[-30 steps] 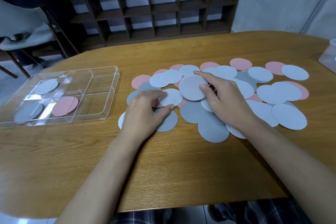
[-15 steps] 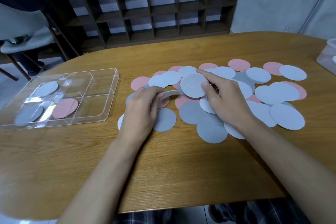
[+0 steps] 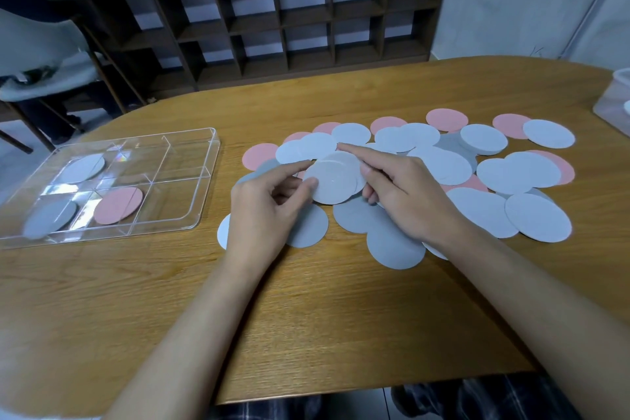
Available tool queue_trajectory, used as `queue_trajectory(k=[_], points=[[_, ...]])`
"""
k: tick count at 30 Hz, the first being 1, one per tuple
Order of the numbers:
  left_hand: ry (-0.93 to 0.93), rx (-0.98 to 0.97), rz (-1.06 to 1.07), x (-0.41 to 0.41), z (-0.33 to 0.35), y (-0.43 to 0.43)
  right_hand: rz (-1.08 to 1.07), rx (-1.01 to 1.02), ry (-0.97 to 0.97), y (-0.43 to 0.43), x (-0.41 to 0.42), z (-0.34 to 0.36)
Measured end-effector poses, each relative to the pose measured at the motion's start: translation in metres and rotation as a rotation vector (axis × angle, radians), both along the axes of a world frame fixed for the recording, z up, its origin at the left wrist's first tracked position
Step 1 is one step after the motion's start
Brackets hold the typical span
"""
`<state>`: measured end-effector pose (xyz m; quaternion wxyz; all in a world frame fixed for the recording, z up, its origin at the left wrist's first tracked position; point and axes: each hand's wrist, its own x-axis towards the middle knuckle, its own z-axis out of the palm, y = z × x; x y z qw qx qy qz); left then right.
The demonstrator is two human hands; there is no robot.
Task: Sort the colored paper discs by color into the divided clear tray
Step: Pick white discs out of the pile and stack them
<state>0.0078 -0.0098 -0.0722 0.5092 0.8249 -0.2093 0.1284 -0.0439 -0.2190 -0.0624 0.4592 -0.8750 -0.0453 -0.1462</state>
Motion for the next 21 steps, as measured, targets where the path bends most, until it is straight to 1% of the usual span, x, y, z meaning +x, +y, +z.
queue_trajectory(k=[4, 6, 9, 11, 13, 15, 18, 21], points=[[0.038, -0.009, 0.007, -0.002, 0.002, 0.0, 0.062, -0.002, 0.013, 0.003, -0.001, 0.0], [0.027, 0.01, 0.011, -0.002, 0.002, -0.001, 0.077, -0.078, -0.005, 0.005, -0.001, 0.0], [0.002, 0.032, 0.016, -0.001, 0.002, -0.001, 0.06, -0.222, -0.076, 0.005, 0.001, -0.001], [-0.026, 0.052, 0.0, -0.001, 0.004, -0.003, 0.033, -0.25, -0.13, 0.001, 0.004, -0.003], [-0.07, 0.088, -0.011, 0.003, 0.007, -0.004, -0.015, -0.232, -0.156, -0.005, 0.005, -0.002], [-0.12, 0.169, 0.002, 0.014, 0.007, -0.004, -0.065, -0.219, -0.159, -0.011, 0.006, -0.001], [-0.175, 0.365, 0.025, 0.037, 0.008, -0.007, -0.103, -0.229, -0.139, -0.017, 0.008, -0.002], [-0.153, 0.464, -0.017, 0.053, 0.01, -0.01, -0.121, -0.261, -0.125, -0.022, 0.009, -0.004]])
